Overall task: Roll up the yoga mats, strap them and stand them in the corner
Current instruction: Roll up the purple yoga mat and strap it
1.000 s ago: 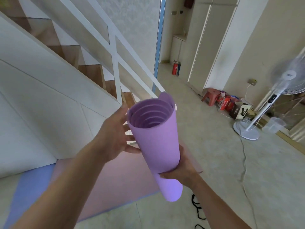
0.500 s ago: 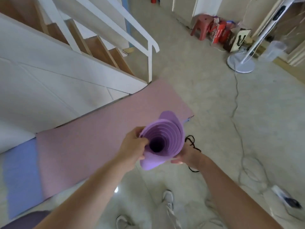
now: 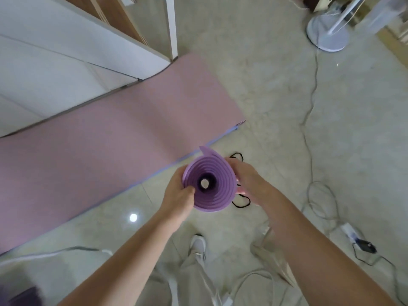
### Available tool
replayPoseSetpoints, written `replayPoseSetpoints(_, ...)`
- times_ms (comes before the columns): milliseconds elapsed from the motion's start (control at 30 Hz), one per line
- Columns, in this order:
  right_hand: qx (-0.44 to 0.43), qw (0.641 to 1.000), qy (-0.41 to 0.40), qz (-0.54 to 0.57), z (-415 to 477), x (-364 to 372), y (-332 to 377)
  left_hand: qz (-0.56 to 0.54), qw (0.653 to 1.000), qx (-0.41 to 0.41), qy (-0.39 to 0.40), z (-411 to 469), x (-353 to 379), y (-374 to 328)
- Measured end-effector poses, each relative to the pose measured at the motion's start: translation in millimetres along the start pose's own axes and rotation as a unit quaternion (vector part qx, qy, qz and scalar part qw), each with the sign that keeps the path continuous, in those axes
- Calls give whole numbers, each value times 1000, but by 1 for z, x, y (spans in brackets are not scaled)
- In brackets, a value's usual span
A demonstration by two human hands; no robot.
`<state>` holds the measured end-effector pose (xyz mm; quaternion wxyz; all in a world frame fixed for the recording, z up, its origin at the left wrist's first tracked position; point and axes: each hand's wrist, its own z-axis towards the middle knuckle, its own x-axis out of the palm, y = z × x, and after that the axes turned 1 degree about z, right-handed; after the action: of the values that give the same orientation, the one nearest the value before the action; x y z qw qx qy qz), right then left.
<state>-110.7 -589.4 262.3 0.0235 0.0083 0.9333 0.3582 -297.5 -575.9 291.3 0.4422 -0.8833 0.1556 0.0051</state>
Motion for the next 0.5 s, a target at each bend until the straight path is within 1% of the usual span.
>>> replayPoseSetpoints(67,-39,992,-97,-67,6,1,-1,21,999,20,15,9,10,5)
replayPoseSetpoints(100,-55,987,-121,-86,9,-2,0,25,999,27,15,15,14,6)
replayPoseSetpoints(133,-46,990,-114,-71,8,-4,7,25,999,28,12,22,15,6)
replayPoseSetpoints(167,-25,995,-85,-41,7,-6,16,26,999,27,8,27,16,5)
replayPoseSetpoints(200,-2,998,-49,-36,3,-6,29,31,999,25,10,31,15,3)
replayPoseSetpoints(233,9,997,-23,-73,4,-5,39,44,999,21,15,34,14,2)
replayPoseSetpoints(267,7,990,-21,-141,4,0,48,53,998,15,24,36,13,0)
replayPoseSetpoints(300,-3,976,-52,-211,7,6,52,56,998,-2,39,41,12,-1)
replayPoseSetpoints(367,-34,933,-139,-331,14,21,51,30,996,-62,64,48,13,-5)
replayPoseSetpoints(400,-46,920,-164,-354,17,27,48,12,993,-93,66,53,15,-10)
replayPoseSetpoints(433,-48,918,-174,-354,19,31,45,-3,992,-115,55,59,17,-14)
replayPoseSetpoints(467,-43,923,-175,-341,20,35,44,-7,991,-126,40,65,20,-16)
replayPoseSetpoints(500,-36,929,-176,-325,24,37,42,-1,993,-120,17,70,23,-16)
